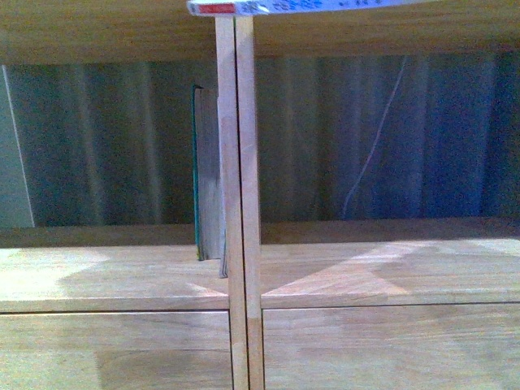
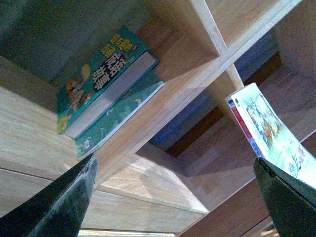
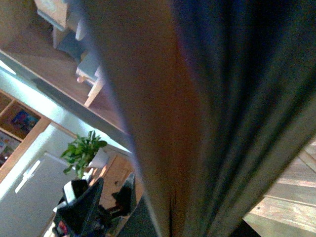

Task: Organize books on shelf

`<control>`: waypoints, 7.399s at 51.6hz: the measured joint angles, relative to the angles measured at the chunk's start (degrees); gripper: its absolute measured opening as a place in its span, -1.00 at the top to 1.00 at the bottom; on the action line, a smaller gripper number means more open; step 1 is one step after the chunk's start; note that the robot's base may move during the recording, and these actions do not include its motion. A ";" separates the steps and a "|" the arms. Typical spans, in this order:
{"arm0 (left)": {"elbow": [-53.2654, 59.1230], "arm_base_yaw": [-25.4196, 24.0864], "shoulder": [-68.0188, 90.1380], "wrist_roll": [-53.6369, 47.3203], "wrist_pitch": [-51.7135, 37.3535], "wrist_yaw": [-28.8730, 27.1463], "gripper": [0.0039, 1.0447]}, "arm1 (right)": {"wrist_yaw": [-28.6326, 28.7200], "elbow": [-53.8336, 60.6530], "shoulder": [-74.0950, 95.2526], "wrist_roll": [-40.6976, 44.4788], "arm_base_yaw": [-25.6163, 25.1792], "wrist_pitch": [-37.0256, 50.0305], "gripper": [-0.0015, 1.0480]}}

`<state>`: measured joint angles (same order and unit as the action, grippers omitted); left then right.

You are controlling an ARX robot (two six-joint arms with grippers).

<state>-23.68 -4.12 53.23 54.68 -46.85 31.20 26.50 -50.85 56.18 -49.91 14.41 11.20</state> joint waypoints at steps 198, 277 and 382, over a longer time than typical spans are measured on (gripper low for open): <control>-47.65 3.43 50.29 -54.18 2.12 -13.29 0.88 | -26.32 40.24 -17.81 49.35 -14.49 15.91 0.94; -49.83 15.21 52.61 -61.68 13.44 -23.39 -0.86 | -26.53 50.07 -54.58 49.57 -14.49 -10.75 0.94; 20.44 4.57 -50.38 -54.84 47.04 -31.34 0.95 | -26.47 50.07 -55.87 49.68 -14.49 -11.13 -0.86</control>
<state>-3.25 0.45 2.85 -0.16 0.19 -0.14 0.03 -0.78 0.32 -0.23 -0.08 0.08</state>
